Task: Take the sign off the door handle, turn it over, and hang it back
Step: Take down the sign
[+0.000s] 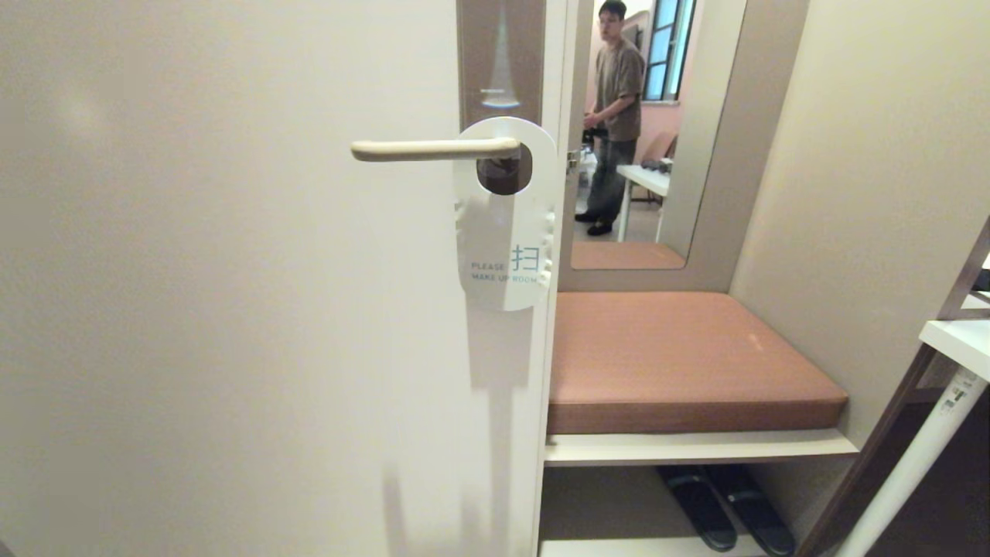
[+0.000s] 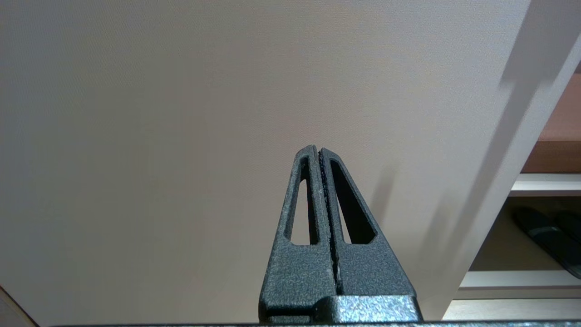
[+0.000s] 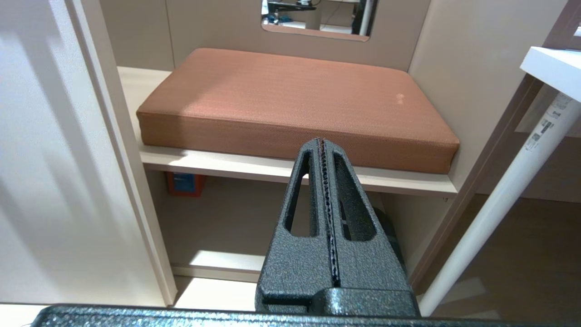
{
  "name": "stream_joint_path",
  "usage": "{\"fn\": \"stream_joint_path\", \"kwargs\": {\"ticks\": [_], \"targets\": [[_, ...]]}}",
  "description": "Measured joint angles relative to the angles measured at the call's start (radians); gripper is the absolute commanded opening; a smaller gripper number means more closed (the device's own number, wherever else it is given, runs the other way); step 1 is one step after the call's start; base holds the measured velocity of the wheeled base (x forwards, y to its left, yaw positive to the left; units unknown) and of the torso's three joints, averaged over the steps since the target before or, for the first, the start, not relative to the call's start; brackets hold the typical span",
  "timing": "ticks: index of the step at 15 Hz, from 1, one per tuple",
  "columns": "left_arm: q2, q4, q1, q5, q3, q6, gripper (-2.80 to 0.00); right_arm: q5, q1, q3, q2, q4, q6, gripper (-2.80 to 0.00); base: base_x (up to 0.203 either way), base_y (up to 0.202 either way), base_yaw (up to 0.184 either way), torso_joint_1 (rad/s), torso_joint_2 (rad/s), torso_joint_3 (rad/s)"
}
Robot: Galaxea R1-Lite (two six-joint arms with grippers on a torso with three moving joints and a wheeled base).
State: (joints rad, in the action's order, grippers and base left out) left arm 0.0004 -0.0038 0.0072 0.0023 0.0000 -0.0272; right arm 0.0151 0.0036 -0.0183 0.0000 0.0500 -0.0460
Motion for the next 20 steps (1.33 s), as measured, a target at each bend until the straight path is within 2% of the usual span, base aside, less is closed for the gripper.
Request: {"fn": "stream_joint_path", "kwargs": {"ticks": [7,11,13,16,20], "targets": [[0.0,0.0,0.0,0.0,0.0,0.0,-2.8,0.003,0.0,-0.011,0.0,-0.002,-0.007,-2.8,0.0,0.0,0.0,0.0,0.0,0.0],[0.0,0.0,0.0,0.0,0.0,0.001,-2.8,-0.016,0.0,-0.122,0.003,0.056,-0.001,-2.8,0.0,0.0,0.0,0.0,0.0,0.0],[0.0,0.0,0.0,0.0,0.0,0.001,-2.8,-0.05,0.0,-0.189,0.028,0.099,-0.001,-2.8,0.0,0.0,0.0,0.0,0.0,0.0],[0.0,0.0,0.0,0.0,0.0,0.0,-2.8,-0.108,0.001,-0.267,0.119,0.104,-0.001,-2.8,0.0,0.0,0.0,0.0,0.0,0.0],[0.0,0.0,0.0,0.0,0.0,0.0,-2.8,-0.122,0.001,-0.379,0.29,0.075,0.003,-2.8,0.0,0.0,0.0,0.0,0.0,0.0]]}}
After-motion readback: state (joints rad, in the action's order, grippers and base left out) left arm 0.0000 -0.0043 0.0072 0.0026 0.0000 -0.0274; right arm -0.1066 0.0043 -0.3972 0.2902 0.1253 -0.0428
